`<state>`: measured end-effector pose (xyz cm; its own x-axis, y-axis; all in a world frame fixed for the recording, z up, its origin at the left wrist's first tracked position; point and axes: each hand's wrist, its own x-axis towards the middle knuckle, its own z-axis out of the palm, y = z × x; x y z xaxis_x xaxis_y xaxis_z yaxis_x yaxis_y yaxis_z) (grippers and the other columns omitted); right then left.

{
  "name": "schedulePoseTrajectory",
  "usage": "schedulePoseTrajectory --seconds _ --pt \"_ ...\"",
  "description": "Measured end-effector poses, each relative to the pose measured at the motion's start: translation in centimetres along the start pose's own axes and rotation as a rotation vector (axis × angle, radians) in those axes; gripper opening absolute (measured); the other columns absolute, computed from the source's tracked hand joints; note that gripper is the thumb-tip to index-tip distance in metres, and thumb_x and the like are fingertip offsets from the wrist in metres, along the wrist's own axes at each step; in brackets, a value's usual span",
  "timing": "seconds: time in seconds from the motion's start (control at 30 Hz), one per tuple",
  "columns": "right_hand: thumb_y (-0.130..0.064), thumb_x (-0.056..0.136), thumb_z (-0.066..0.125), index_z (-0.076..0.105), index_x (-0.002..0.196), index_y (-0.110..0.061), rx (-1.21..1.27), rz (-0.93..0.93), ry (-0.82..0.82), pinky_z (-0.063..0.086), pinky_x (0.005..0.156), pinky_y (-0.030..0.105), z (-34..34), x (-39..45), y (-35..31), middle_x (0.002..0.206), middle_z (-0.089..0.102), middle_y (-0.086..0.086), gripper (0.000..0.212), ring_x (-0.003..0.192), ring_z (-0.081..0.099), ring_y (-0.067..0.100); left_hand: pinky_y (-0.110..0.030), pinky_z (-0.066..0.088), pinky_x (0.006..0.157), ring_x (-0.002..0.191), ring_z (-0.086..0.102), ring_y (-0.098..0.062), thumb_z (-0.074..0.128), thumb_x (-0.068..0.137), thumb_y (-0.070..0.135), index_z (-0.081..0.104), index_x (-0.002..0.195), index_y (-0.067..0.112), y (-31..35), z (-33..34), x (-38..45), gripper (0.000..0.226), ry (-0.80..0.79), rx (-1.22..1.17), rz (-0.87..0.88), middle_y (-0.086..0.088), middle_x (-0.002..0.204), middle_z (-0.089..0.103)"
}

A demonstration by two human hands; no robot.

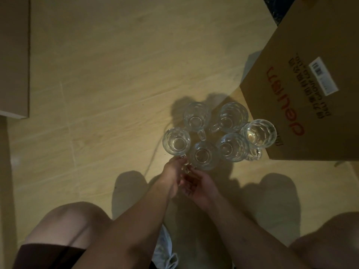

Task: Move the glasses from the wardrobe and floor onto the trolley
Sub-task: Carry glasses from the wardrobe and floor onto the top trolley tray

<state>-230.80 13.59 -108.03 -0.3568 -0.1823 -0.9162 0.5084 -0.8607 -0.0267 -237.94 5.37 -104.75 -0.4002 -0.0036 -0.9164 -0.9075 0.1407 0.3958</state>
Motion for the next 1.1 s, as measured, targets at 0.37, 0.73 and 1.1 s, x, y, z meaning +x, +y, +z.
schedulePoseTrajectory --seconds 0.37,0.73,1.1 --pt "-0.023 0.094 0.064 0.062 0.086 -0.012 -0.178 0.033 0.145 0.043 0.06 0.029 -0.2 -1.0 -0.2 0.078 0.058 0.005 0.014 0.066 0.054 0.017 -0.037 0.047 0.074 0.083 0.056 -0.024 0.061 0.099 0.032 0.061 0.116 0.015 -1.0 -1.3 0.0 0.024 0.113 0.003 0.032 -0.007 0.095 0.066" --pt "-0.025 0.101 0.058 0.053 0.085 -0.012 -0.675 0.023 0.367 0.037 0.058 0.028 5.6 -21.3 -2.4 0.071 0.044 0.004 0.022 0.061 0.041 0.014 -0.031 0.048 0.068 0.062 0.048 -0.017 0.055 0.101 0.025 0.061 0.107 0.019 2.8 -6.0 -19.3 0.01 0.216 -0.082 -0.075 -0.006 0.077 0.05" --pt "-0.023 0.097 0.065 0.055 0.083 -0.008 -0.669 -0.163 0.248 0.045 0.059 0.032 24.2 -51.4 -4.8 0.078 0.049 0.009 0.023 0.065 0.05 0.017 -0.03 0.041 0.053 0.059 0.052 -0.023 0.056 0.101 0.025 0.058 0.104 0.008 18.7 -10.5 -48.5 0.017 0.121 -0.219 -0.024 -0.014 0.084 0.054"
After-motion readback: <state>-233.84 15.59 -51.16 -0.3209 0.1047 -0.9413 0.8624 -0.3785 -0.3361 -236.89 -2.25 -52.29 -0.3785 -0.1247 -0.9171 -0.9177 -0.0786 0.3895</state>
